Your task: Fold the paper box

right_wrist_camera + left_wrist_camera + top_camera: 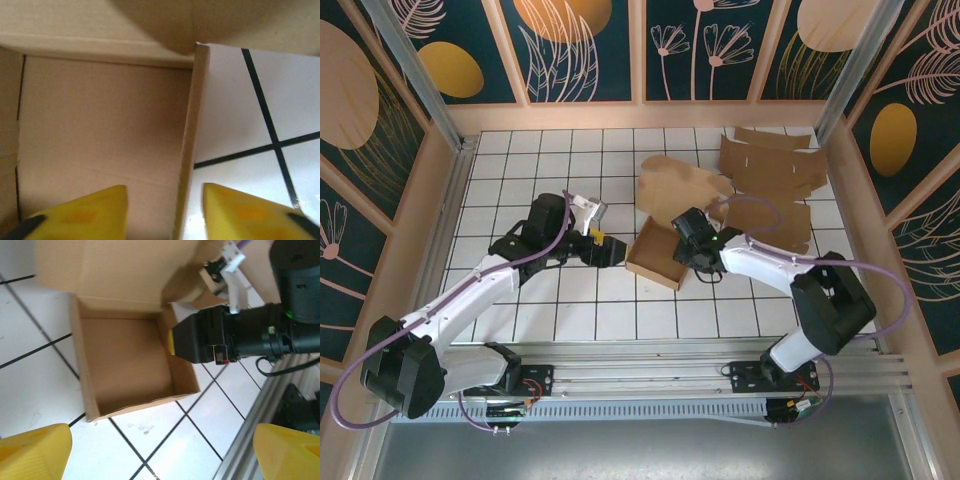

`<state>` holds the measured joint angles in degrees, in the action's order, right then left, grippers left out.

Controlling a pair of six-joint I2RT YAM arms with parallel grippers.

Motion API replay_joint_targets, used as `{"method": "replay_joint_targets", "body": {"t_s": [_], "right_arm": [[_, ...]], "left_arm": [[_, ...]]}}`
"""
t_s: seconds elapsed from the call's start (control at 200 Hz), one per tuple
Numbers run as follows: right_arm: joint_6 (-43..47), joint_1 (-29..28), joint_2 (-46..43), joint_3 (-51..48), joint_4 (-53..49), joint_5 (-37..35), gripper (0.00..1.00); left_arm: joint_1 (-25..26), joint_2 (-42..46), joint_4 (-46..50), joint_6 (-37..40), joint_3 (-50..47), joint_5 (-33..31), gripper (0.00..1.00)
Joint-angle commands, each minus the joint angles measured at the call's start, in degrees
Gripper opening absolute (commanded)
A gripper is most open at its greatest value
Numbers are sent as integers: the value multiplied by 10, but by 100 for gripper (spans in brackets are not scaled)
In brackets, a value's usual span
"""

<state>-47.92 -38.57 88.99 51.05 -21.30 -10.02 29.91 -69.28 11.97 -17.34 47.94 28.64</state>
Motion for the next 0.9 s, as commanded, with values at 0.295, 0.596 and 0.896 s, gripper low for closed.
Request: {"method": "replay_joint_targets", "body": {"t_s": [0.295, 0.596, 0.896], "right_arm": [[250, -32, 85, 85, 115, -48, 13], [252, -31, 78, 129, 82, -41, 46], [391, 110, -38, 95, 200, 194, 80]], "left_arm": [[-2, 41, -17, -145, -29, -239, 96], [-59, -1, 34, -74, 22, -190, 94], [-79, -58, 31, -13, 75, -187, 94]]}}
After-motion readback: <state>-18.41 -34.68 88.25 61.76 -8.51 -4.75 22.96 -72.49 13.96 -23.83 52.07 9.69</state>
